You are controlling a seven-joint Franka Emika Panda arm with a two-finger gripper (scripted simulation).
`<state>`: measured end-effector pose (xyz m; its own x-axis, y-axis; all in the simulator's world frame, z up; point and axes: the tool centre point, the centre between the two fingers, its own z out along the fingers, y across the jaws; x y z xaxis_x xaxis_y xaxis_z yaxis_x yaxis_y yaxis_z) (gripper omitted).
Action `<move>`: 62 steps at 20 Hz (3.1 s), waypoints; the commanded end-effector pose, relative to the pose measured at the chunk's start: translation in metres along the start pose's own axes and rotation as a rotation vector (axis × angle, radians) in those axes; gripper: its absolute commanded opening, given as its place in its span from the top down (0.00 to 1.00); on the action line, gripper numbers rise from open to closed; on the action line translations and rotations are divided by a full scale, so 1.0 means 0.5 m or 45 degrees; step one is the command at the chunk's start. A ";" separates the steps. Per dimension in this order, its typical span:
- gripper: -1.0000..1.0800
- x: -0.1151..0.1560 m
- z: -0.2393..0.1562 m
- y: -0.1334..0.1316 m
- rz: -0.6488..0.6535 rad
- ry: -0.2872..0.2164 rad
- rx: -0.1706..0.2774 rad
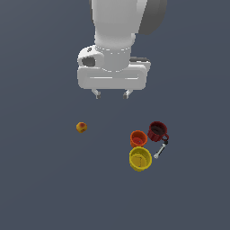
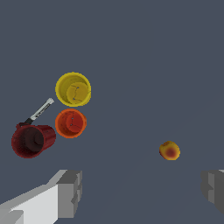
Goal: Pick up a designated object from a clutter of objects.
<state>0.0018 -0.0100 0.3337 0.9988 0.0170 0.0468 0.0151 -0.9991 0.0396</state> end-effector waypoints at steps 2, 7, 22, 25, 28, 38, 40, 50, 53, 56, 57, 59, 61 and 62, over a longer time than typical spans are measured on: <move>0.38 0.000 0.000 0.001 0.002 0.001 0.001; 0.38 0.004 -0.003 0.021 0.036 0.013 0.015; 0.38 0.035 0.057 -0.026 0.144 0.003 0.037; 0.38 0.048 0.089 -0.050 0.198 -0.003 0.047; 0.38 0.062 0.127 -0.081 0.265 -0.012 0.059; 0.38 0.094 0.278 -0.196 0.523 -0.055 0.100; 0.38 0.097 0.309 -0.220 0.576 -0.065 0.107; 0.38 0.094 0.423 -0.303 0.772 -0.107 0.127; 0.38 0.091 0.442 -0.316 0.804 -0.115 0.129; 0.38 0.090 0.453 -0.324 0.823 -0.119 0.130; 0.38 0.090 0.455 -0.326 0.827 -0.120 0.131; 0.38 0.089 0.457 -0.327 0.830 -0.120 0.131; 0.38 0.089 0.456 -0.326 0.824 -0.121 0.130; 0.38 0.089 0.458 -0.326 0.824 -0.121 0.130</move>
<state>0.0546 0.1448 0.1015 0.8075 -0.5870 -0.0588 -0.5898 -0.8051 -0.0622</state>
